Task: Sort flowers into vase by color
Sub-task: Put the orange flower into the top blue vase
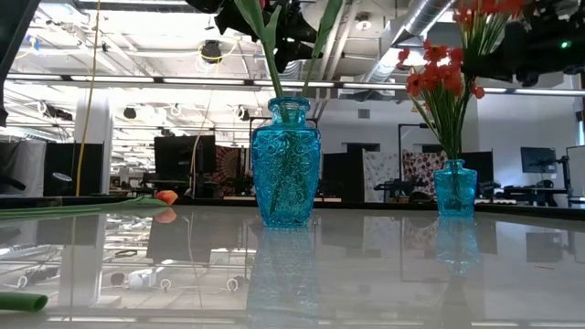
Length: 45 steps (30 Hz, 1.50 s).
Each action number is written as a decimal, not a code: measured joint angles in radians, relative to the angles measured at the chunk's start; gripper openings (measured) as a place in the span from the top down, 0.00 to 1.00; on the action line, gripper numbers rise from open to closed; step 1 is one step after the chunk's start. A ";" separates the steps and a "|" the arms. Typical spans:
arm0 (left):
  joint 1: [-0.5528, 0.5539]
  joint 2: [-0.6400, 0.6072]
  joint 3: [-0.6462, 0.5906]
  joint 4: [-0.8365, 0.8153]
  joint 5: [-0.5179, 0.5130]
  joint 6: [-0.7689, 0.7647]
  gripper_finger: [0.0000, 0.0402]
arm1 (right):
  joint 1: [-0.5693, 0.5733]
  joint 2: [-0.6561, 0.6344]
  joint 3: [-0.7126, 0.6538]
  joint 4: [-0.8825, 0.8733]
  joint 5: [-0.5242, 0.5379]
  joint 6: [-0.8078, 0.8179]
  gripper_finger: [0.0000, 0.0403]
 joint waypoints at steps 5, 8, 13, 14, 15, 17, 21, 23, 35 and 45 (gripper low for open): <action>0.000 0.000 0.000 0.000 0.000 -0.020 0.57 | 0.000 -0.001 -0.030 0.077 0.046 -0.043 0.91; 0.000 0.000 0.000 0.000 0.003 -0.032 0.57 | 0.000 -0.001 -0.056 0.099 0.048 -0.039 0.91; -0.007 0.000 0.000 -0.006 0.001 -0.032 0.57 | 0.000 0.000 -0.094 0.109 0.049 -0.016 0.91; -0.008 0.000 0.000 -0.006 0.001 -0.032 0.57 | 0.000 0.000 -0.098 0.118 0.052 -0.016 0.91; -0.008 0.000 0.000 -0.006 0.001 -0.033 0.57 | 0.000 -0.001 -0.100 0.121 0.055 -0.016 0.91; -0.009 0.000 0.000 -0.005 0.002 -0.039 0.57 | 0.000 0.000 -0.105 0.121 0.056 -0.015 0.91; -0.010 0.000 0.000 -0.005 0.001 -0.051 0.57 | 0.000 0.000 -0.133 0.121 0.056 0.013 0.91; -0.014 0.000 0.000 -0.005 0.000 -0.051 0.57 | 0.000 0.000 -0.147 0.112 0.061 0.040 0.91; -0.032 0.000 0.000 -0.005 0.001 -0.059 0.57 | 0.000 0.000 -0.158 0.043 0.104 0.068 0.90; -0.048 0.000 0.000 -0.005 -0.018 -0.038 0.57 | 0.000 0.000 -0.158 -0.032 0.107 0.142 0.90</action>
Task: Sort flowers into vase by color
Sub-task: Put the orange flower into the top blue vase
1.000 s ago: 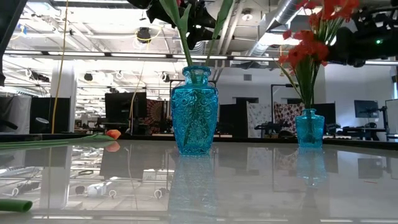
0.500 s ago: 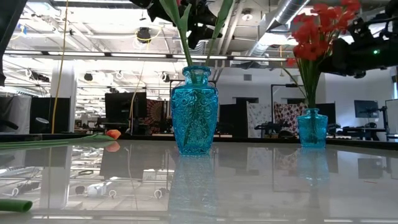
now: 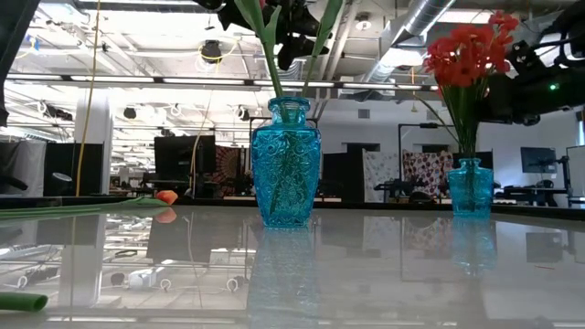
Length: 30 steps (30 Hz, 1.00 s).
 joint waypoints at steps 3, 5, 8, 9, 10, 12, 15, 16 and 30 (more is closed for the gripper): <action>-0.002 0.000 0.000 0.000 0.001 -0.001 0.57 | 0.000 0.000 0.000 -0.007 0.000 0.001 0.90; -0.004 0.000 0.000 -0.005 0.001 0.002 0.57 | 0.000 0.000 0.000 -0.017 0.002 0.001 0.90; -0.010 0.000 0.000 -0.023 0.000 0.014 0.57 | 0.000 0.000 0.001 -0.027 0.023 0.004 0.89; -0.011 0.000 0.000 -0.025 0.000 0.014 0.57 | 0.000 0.000 0.001 -0.027 0.029 0.004 0.88; -0.012 0.000 0.000 -0.024 0.000 0.014 0.57 | 0.000 0.000 0.001 -0.027 0.039 0.003 0.87; -0.012 0.000 0.000 -0.023 0.001 0.014 0.57 | 0.000 0.000 0.001 -0.028 0.053 0.003 0.84; -0.011 0.000 0.000 -0.024 0.016 0.007 0.57 | 0.000 0.000 0.001 -0.029 0.062 0.003 0.78; -0.010 0.000 0.000 -0.024 0.023 0.006 0.57 | 0.000 0.000 0.001 -0.029 0.063 0.003 0.76; -0.012 0.000 0.000 -0.070 0.029 0.025 0.57 | 0.000 0.001 0.059 -0.134 -0.017 0.001 0.42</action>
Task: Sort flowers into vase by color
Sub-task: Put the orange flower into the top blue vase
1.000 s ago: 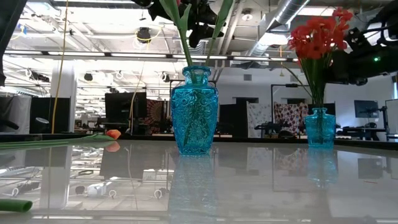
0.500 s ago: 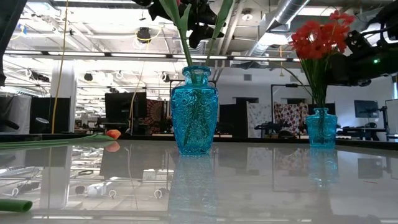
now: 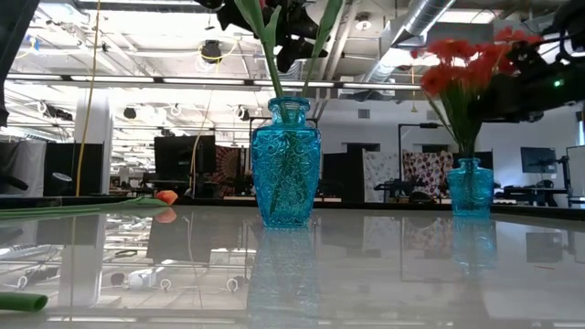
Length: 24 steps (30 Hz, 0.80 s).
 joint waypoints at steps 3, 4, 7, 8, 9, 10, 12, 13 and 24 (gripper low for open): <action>0.000 0.000 0.000 -0.014 0.000 0.016 0.57 | 0.000 0.000 0.039 -0.063 -0.025 0.028 0.41; 0.000 0.000 0.000 -0.014 0.000 0.019 0.57 | 0.000 0.000 0.044 -0.062 -0.026 0.045 0.41; 0.000 0.000 0.000 -0.012 0.000 0.021 0.57 | 0.000 0.000 0.049 -0.062 -0.049 0.052 0.41; 0.000 0.000 0.000 -0.012 0.000 0.024 0.57 | 0.000 0.000 0.049 -0.063 -0.051 0.053 0.41; 0.000 0.000 0.000 -0.012 -0.001 0.024 0.57 | 0.000 0.000 0.049 -0.063 -0.053 0.059 0.41; 0.000 0.000 0.000 -0.012 0.000 0.024 0.57 | 0.000 0.000 0.049 -0.063 -0.055 0.069 0.41; 0.000 0.000 0.000 -0.012 -0.001 0.032 0.57 | 0.000 0.000 0.049 -0.063 -0.064 0.093 0.41; 0.000 0.000 0.000 -0.012 -0.001 0.036 0.57 | 0.000 0.000 0.049 -0.063 -0.076 0.103 0.41; 0.018 0.000 0.000 -0.011 -0.002 0.069 0.57 | 0.000 0.108 0.092 -0.133 -0.164 0.197 0.41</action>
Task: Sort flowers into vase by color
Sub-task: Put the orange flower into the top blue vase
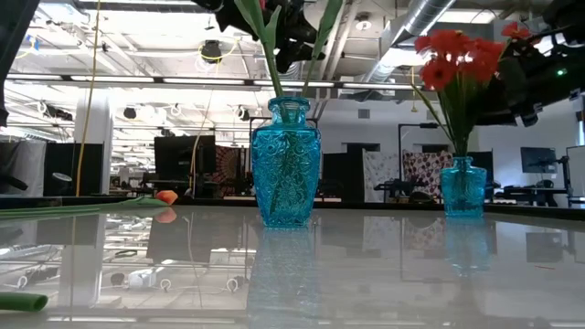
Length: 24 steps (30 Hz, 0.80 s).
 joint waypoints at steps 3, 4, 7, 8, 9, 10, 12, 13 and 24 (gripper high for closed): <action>0.008 0.000 0.000 0.000 -0.001 0.004 0.57 | 0.000 0.052 0.017 -0.003 -0.011 0.011 0.41; 0.009 0.000 0.000 0.000 -0.001 0.009 0.57 | 0.000 0.071 0.023 -0.003 -0.012 0.012 0.41; 0.013 0.000 0.000 0.000 -0.003 0.027 0.57 | 0.000 0.124 0.043 -0.006 -0.016 0.013 0.41; 0.014 0.000 0.000 0.000 -0.004 0.031 0.57 | 0.000 0.142 0.052 -0.007 -0.020 0.014 0.41; 0.014 0.000 0.000 0.000 -0.004 0.038 0.57 | 0.000 0.160 0.062 -0.010 -0.029 0.014 0.41; 0.014 0.000 0.000 0.000 -0.006 0.046 0.57 | 0.000 0.179 0.072 -0.011 -0.036 0.014 0.41; 0.015 0.000 0.000 0.000 -0.006 0.059 0.57 | 0.000 0.215 0.100 -0.032 -0.050 0.014 0.41; 0.015 0.000 0.000 0.000 -0.006 0.067 0.57 | 0.000 0.233 0.119 -0.054 -0.063 0.014 0.41; 0.035 0.000 0.000 -0.001 -0.004 0.117 0.57 | -0.001 0.399 0.263 -0.215 -0.185 0.072 0.41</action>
